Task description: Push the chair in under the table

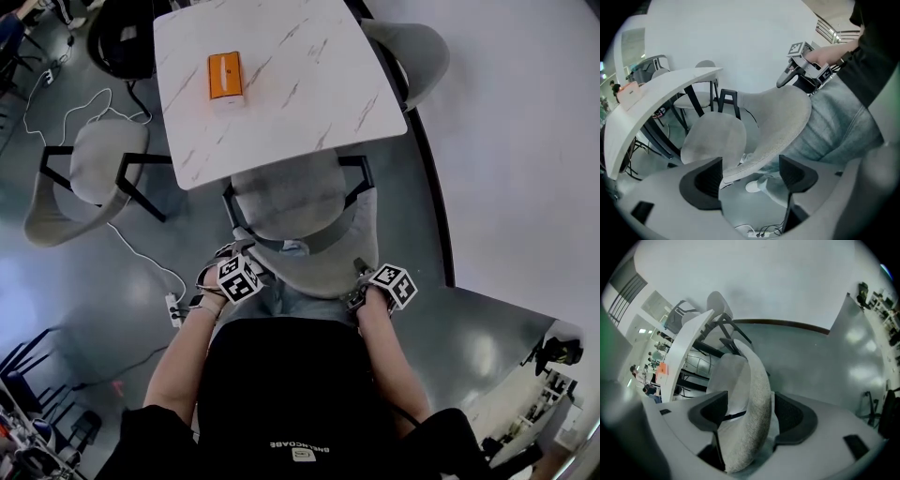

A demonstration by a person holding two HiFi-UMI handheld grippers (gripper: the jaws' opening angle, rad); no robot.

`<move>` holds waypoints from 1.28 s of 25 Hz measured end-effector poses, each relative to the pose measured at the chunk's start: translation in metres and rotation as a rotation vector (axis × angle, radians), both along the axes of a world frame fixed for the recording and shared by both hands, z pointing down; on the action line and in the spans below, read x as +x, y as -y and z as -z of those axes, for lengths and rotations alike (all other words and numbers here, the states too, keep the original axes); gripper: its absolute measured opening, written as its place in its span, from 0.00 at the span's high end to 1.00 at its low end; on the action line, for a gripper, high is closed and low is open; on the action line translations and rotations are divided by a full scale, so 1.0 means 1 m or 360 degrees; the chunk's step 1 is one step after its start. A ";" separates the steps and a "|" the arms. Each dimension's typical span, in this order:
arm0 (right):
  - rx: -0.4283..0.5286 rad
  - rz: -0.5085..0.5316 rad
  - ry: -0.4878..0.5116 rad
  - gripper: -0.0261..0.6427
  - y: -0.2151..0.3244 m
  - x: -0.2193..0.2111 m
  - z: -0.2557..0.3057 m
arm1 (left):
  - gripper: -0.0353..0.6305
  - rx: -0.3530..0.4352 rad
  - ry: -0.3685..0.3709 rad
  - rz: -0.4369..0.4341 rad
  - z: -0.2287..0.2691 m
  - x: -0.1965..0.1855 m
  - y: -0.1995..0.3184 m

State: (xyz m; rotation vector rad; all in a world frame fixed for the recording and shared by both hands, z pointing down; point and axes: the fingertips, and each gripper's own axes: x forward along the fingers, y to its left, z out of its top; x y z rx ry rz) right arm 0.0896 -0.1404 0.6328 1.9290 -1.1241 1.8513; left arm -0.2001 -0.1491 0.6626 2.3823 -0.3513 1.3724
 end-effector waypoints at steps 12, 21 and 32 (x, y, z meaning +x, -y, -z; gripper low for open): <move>0.0612 0.0509 -0.0134 0.52 0.099 -0.033 0.102 | 0.41 0.0366 -0.0505 0.0378 0.145 0.021 0.073; 0.1186 0.1035 0.0173 0.66 0.158 -0.114 0.203 | 0.44 0.0736 -0.0840 0.0688 0.277 0.030 0.113; 0.1807 0.1413 0.0176 0.85 0.193 -0.150 0.334 | 0.91 0.1143 -0.0975 0.1012 0.386 0.017 0.139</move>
